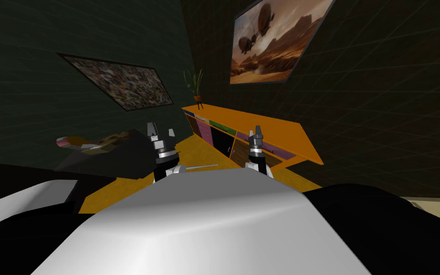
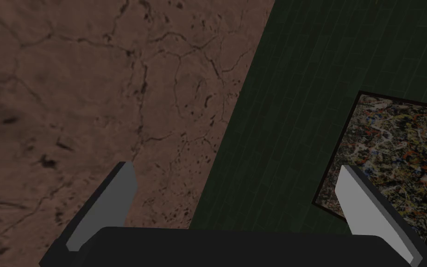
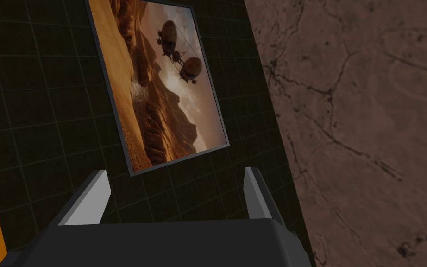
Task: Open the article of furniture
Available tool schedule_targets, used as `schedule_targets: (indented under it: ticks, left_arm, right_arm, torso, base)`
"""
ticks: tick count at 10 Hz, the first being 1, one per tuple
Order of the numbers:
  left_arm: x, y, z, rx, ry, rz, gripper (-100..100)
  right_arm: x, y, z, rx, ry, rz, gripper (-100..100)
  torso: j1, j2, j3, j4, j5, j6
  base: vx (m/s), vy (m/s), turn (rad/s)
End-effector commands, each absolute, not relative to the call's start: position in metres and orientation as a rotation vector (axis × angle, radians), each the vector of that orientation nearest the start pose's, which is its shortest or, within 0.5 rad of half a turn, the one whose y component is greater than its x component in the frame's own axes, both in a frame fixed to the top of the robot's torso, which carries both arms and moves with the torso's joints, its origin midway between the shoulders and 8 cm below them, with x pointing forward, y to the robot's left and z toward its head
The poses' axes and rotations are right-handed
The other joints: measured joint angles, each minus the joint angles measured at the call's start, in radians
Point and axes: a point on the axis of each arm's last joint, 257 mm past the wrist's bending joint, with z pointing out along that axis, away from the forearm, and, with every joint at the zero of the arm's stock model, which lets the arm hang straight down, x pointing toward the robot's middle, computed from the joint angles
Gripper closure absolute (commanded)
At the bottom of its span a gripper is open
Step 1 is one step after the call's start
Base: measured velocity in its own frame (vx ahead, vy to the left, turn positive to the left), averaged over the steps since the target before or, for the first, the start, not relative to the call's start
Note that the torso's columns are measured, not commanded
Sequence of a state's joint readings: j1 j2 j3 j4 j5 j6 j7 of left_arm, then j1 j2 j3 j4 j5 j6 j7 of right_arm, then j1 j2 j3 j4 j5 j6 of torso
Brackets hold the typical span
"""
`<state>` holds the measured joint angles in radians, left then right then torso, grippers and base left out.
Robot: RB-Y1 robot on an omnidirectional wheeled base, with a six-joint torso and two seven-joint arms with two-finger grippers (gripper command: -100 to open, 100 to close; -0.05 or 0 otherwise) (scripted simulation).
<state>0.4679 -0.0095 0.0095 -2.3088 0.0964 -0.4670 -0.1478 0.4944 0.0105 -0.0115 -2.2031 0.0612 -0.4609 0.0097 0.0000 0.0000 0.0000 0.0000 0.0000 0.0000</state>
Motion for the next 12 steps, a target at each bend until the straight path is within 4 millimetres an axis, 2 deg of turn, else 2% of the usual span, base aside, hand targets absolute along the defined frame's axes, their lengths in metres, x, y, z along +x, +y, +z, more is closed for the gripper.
schedule_targets:
  ticks: [1, 9, 10, 12]
  left_arm:
    - [0.3431, 0.2905, 0.0415, -0.65, 0.567, -1.235, 0]
    - [0.3431, 0.2905, 0.0416, -0.65, 0.566, -1.235, 0]
    - [0.3431, 0.2905, 0.0416, -0.65, 0.566, -1.235, 0]
    - [0.3432, 0.2906, 0.0414, -0.651, 0.567, -1.235, 0]
  right_arm:
    - [0.3647, -0.2819, -0.0166, 0.712, 0.717, 1.219, 0]
    - [0.3647, -0.2819, -0.0164, 0.711, 0.716, 1.219, 0]
    - [0.3659, -0.2793, -0.0184, 0.679, 0.754, 1.203, -100]
    - [0.3683, -0.2758, -0.0228, 0.624, 0.817, 1.164, -100]
  torso:
    - [0.0, 0.04, -0.082, 0.041, 0.0, 0.0]
    - [0.0, 0.618, -1.234, 0.617, 0.0, 0.0]
    - [0.0, 0.691, -1.382, 0.691, 0.0, 0.0]
    - [0.001, 0.734, -1.471, 0.734, 0.0, 0.0]
  base:
    - [0.0, 0.0, 0.0]
    - [0.0, 0.0, 0.0]
    - [0.013, 0.01, -0.005]
    - [0.019, 0.031, -0.011]
